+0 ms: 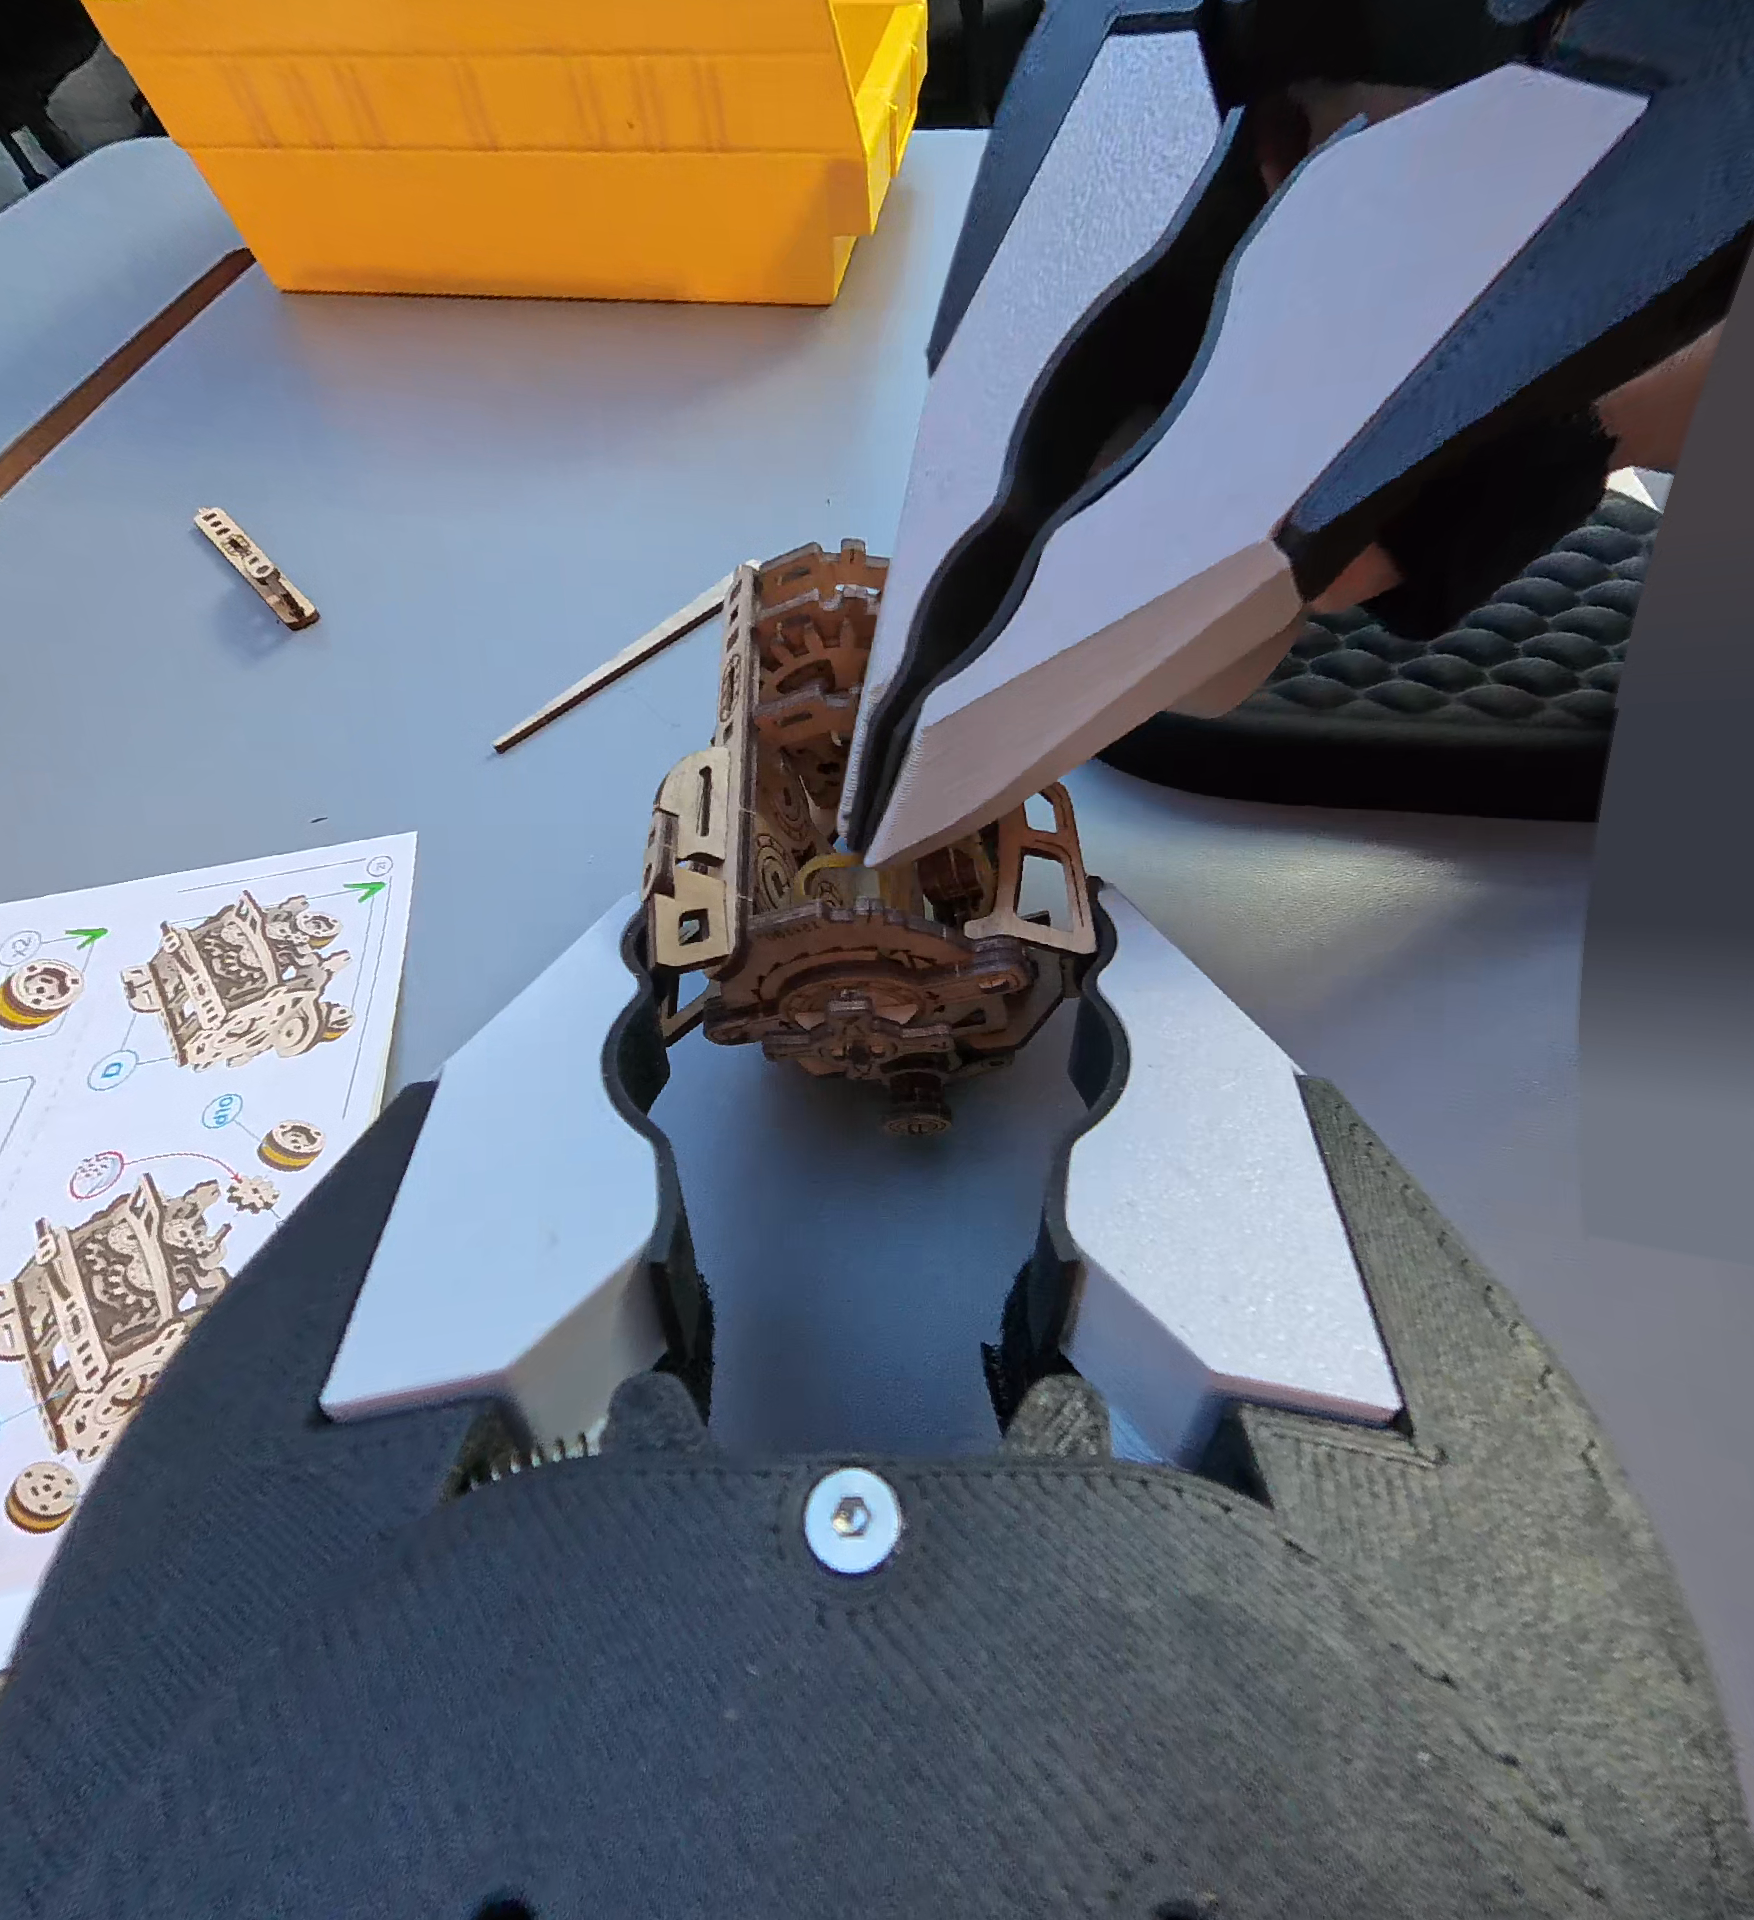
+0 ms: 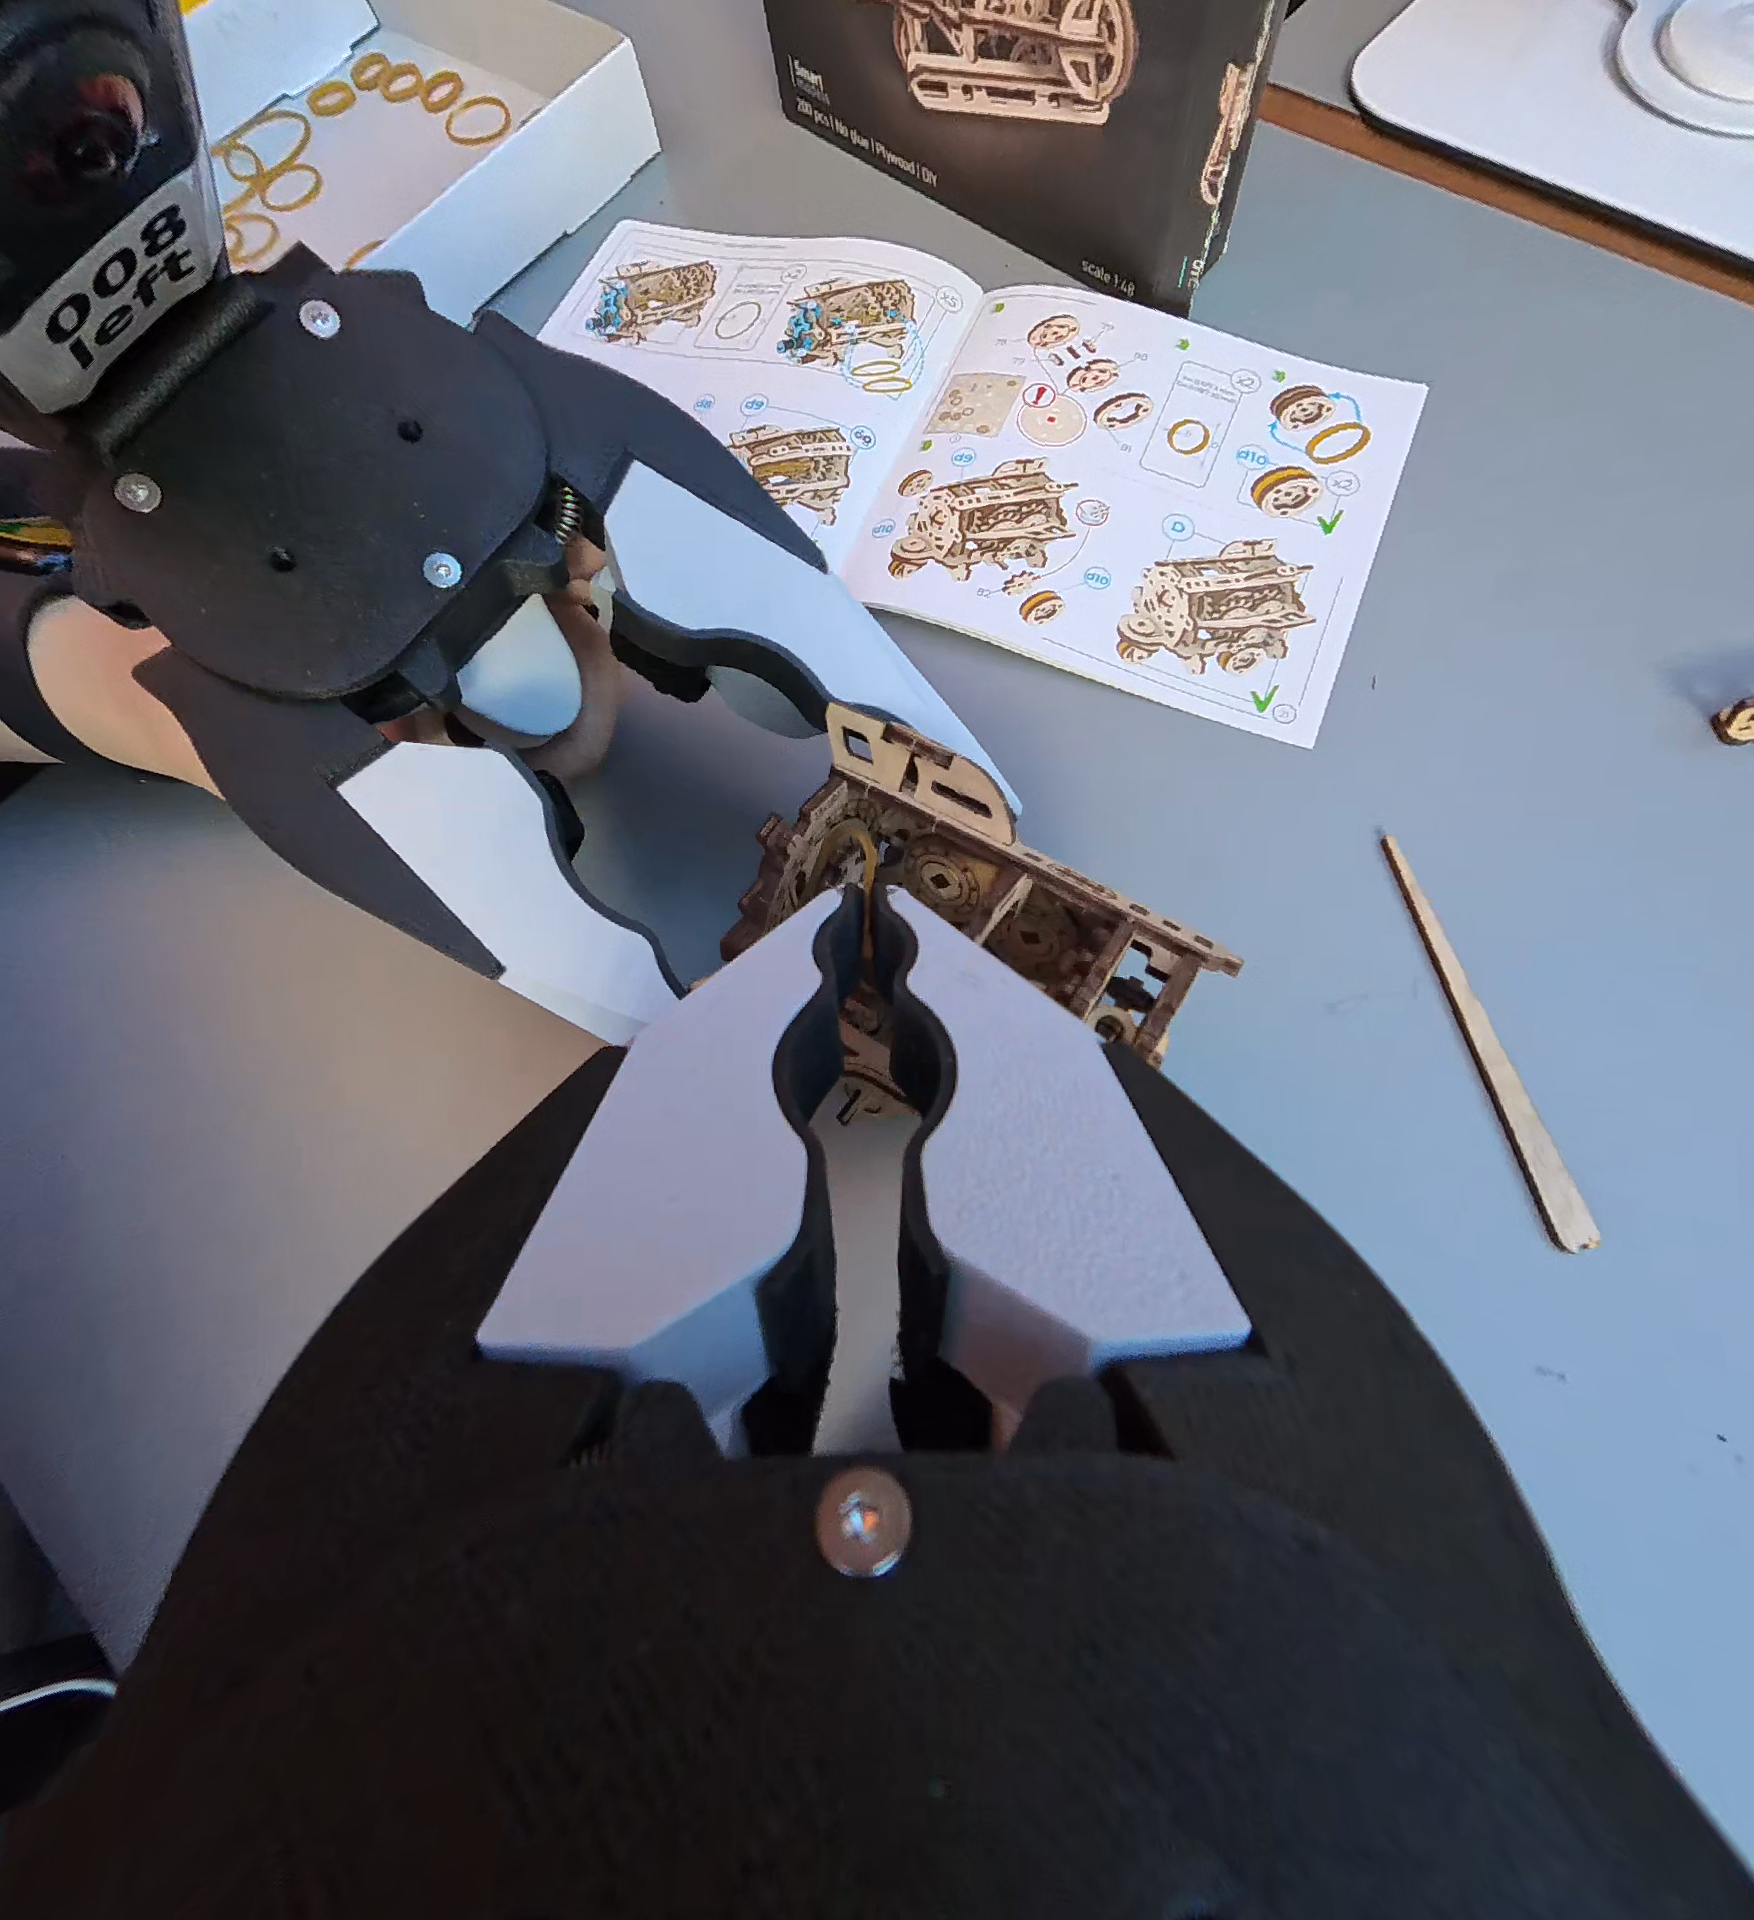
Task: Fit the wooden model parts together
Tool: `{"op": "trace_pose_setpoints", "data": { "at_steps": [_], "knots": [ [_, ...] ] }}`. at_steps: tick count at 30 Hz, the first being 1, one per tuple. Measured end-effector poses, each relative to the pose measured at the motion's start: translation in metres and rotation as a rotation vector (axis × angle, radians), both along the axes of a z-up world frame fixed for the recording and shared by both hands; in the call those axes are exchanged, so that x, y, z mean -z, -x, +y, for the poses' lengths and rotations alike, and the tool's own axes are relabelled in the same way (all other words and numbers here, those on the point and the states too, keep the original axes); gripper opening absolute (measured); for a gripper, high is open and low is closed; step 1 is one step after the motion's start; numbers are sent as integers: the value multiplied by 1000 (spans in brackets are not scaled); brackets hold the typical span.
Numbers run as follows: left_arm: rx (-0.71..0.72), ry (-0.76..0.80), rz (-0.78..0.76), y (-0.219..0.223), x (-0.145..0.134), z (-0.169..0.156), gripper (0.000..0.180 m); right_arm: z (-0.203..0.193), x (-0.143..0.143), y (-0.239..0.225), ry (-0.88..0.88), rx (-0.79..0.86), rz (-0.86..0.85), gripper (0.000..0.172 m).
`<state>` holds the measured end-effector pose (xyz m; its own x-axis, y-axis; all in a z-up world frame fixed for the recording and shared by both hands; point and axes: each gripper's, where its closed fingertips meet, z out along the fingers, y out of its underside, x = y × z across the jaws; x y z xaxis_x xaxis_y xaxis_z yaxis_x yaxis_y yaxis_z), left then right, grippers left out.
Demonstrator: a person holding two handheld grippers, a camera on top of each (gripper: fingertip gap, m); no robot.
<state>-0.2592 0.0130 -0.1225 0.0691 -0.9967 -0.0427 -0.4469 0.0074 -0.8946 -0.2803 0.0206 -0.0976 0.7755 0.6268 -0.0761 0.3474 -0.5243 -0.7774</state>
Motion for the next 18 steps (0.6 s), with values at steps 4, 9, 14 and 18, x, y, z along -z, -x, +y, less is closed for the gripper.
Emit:
{"op": "trace_pose_setpoints", "data": {
  "at_steps": [4,9,14,18],
  "knots": [
    [0,6,-1,0,0,0,77,2,0,1,-19,-25,-45,0],
    [-1,16,-4,0,0,1,77,3,3,1,-70,-99,-181,0],
    [1,2,-3,0,0,0,76,7,1,4,-112,-180,-231,0],
    [1,4,-3,0,0,0,77,7,-2,5,-120,-222,-202,0]
  ]
}}
